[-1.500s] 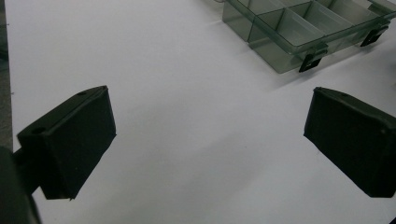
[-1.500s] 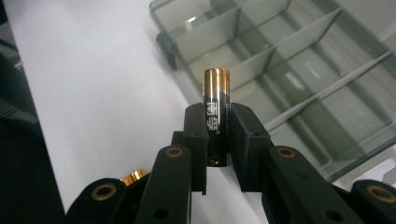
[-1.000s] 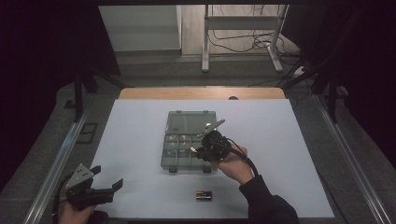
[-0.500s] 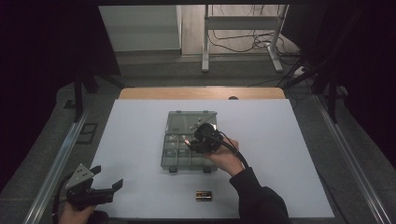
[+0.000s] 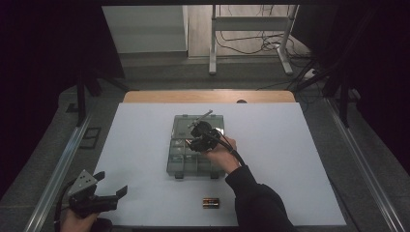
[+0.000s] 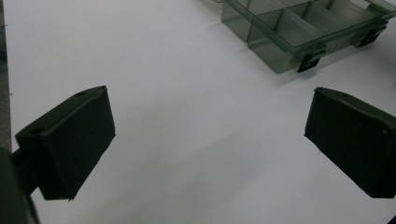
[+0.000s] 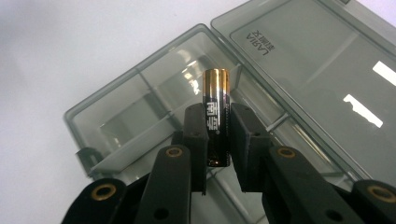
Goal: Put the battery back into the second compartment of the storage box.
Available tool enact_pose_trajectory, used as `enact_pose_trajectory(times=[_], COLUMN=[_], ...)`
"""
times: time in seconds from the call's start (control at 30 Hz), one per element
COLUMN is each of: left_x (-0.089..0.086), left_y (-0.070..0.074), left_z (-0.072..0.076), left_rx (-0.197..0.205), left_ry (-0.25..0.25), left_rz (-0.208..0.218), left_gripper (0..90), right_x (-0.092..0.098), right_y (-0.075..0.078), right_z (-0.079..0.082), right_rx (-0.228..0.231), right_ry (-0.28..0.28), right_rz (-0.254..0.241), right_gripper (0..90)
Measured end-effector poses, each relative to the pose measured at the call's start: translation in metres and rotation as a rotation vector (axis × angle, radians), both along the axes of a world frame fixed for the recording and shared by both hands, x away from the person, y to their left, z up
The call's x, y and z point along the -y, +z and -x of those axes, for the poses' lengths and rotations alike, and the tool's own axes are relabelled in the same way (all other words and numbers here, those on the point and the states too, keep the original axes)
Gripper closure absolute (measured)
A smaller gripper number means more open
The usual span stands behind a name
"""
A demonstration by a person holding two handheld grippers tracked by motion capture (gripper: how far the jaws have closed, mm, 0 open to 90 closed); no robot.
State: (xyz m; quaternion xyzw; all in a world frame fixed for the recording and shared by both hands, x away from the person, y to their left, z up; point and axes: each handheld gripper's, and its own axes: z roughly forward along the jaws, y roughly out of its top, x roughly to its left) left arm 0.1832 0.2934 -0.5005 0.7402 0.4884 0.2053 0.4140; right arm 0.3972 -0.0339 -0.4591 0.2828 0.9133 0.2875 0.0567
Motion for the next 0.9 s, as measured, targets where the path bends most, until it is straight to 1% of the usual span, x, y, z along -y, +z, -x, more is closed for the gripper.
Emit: enact_pose_trajectory(times=[0.07,0.17,0.2,0.23,0.27,0.33,0.37,0.43,0.47,0.5,0.53,0.57,0.6,0.67,0.73,0.8,0.87,0.9], left_x=[0.000,0.000,0.000,0.000,0.000,0.000,0.000,0.000,0.000,0.000,0.000,0.000,0.000,0.000,0.000,0.000,0.000,0.000], left_y=[0.000,0.000,0.000,0.000,0.000,0.000,0.000,0.000,0.000,0.000,0.000,0.000,0.000,0.000,0.000,0.000,0.000,0.000], left_z=[0.000,0.000,0.000,0.000,0.000,0.000,0.000,0.000,0.000,0.000,0.000,0.000,0.000,0.000,0.000,0.000,0.000,0.000], left_rx=[0.000,0.000,0.000,0.000,0.001,0.001,0.001,0.001,0.001,0.001,0.001,0.001,0.000,0.000,0.000,0.000,-0.001,-0.001], left_ry=[-0.001,-0.003,-0.003,-0.003,-0.004,-0.004,-0.004,-0.004,-0.004,-0.004,-0.004,-0.003,-0.003,-0.003,-0.002,-0.002,-0.002,-0.002], left_rz=[0.000,0.001,0.001,0.002,0.002,0.004,0.004,0.003,0.003,0.003,0.003,0.002,0.002,0.002,0.002,0.002,0.002,0.002], left_gripper=[2.1,2.1,2.1,2.1,2.1,2.1,2.1,2.1,2.1,2.1,2.1,2.1,2.1,2.1,2.1,2.1,2.1,2.1], right_x=[-0.003,-0.008,-0.010,-0.011,-0.012,-0.013,-0.013,-0.011,-0.011,-0.008,-0.008,-0.004,-0.003,0.001,0.005,0.009,0.013,0.013], right_y=[-0.003,-0.006,-0.007,-0.009,-0.009,-0.009,-0.008,-0.004,-0.004,0.000,0.000,0.004,0.006,0.009,0.011,0.013,0.014,0.014], right_z=[-0.003,-0.006,-0.006,-0.006,-0.005,-0.002,0.000,0.002,0.002,0.005,0.005,0.009,0.010,0.013,0.016,0.019,0.023,0.023], right_rx=[0.000,-0.002,0.001,0.001,0.012,0.053,0.065,0.068,0.068,0.079,0.079,0.077,0.076,0.061,0.061,0.054,0.056,0.056], right_ry=[-0.011,-0.012,-0.011,-0.012,-0.016,-0.023,-0.024,-0.028,-0.028,-0.016,-0.016,-0.006,-0.002,0.003,0.006,0.017,0.027,0.027], right_rz=[0.011,0.020,0.030,0.032,0.040,0.063,0.064,0.050,0.050,0.039,0.039,0.020,0.016,0.010,0.005,-0.011,-0.016,-0.016], right_gripper=[76.8,75.9,73.7,68.1,64.8,58.8,56.0,48.8,48.8,42.2,42.2,35.9,34.4,26.8,22.9,19.0,16.0,16.0])
